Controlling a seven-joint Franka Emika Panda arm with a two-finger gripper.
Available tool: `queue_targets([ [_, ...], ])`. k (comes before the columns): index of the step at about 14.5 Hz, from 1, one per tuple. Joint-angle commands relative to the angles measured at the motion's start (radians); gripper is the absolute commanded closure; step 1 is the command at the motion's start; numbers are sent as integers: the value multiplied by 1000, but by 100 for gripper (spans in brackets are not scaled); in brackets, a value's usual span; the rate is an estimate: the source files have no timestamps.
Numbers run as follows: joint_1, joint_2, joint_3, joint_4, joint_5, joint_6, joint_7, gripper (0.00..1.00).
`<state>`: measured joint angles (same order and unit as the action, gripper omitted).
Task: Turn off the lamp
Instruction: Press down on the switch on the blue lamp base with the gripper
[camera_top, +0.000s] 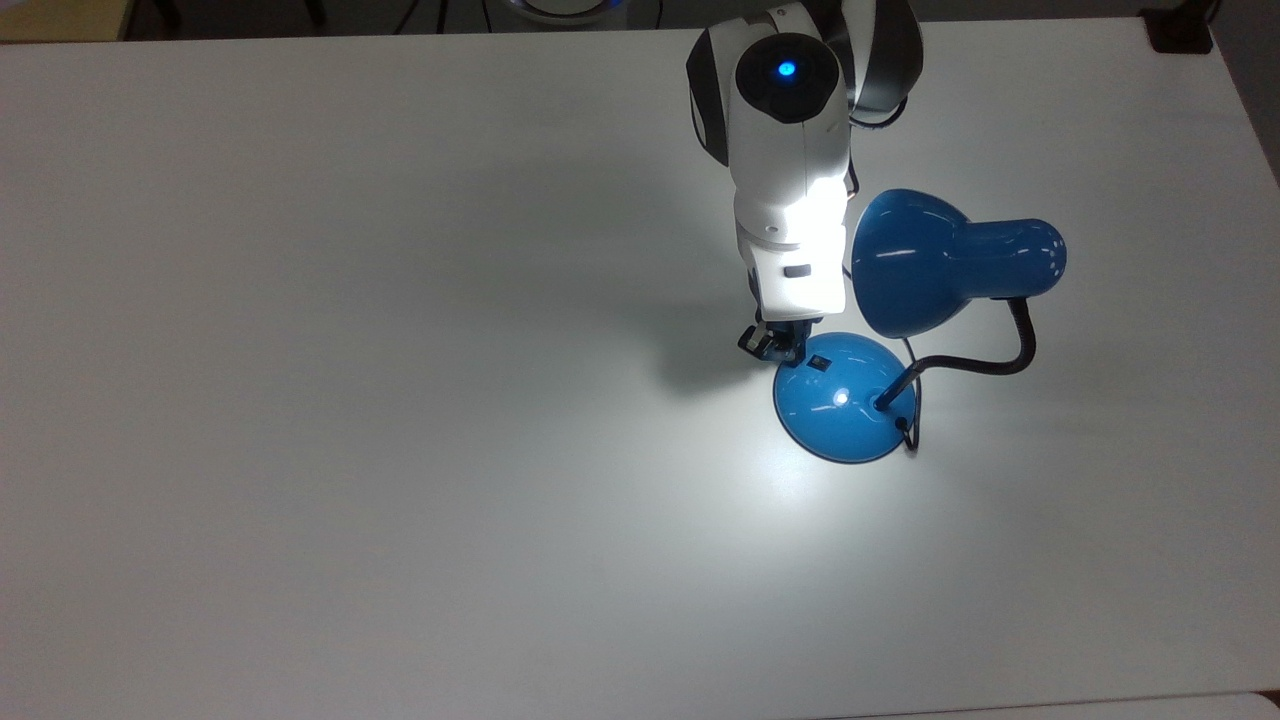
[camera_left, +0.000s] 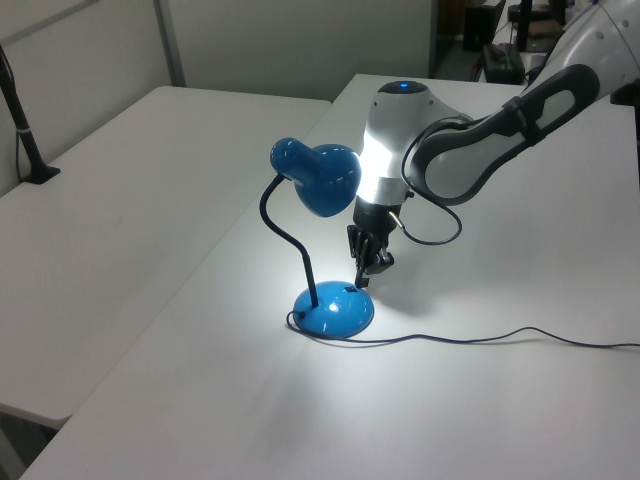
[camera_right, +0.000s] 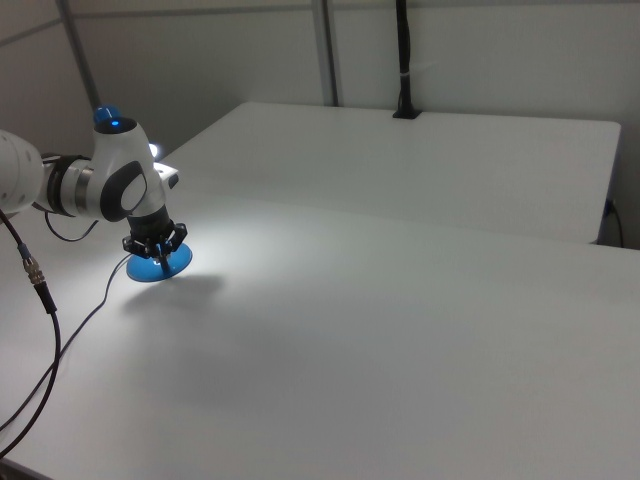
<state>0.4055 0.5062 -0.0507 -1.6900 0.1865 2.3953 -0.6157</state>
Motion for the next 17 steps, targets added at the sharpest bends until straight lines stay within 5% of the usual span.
queue_targets([
  [1,12,-12,-6,6,11,15,-36,100],
  [17,39,5,-6,1,-5,18,-47,100],
])
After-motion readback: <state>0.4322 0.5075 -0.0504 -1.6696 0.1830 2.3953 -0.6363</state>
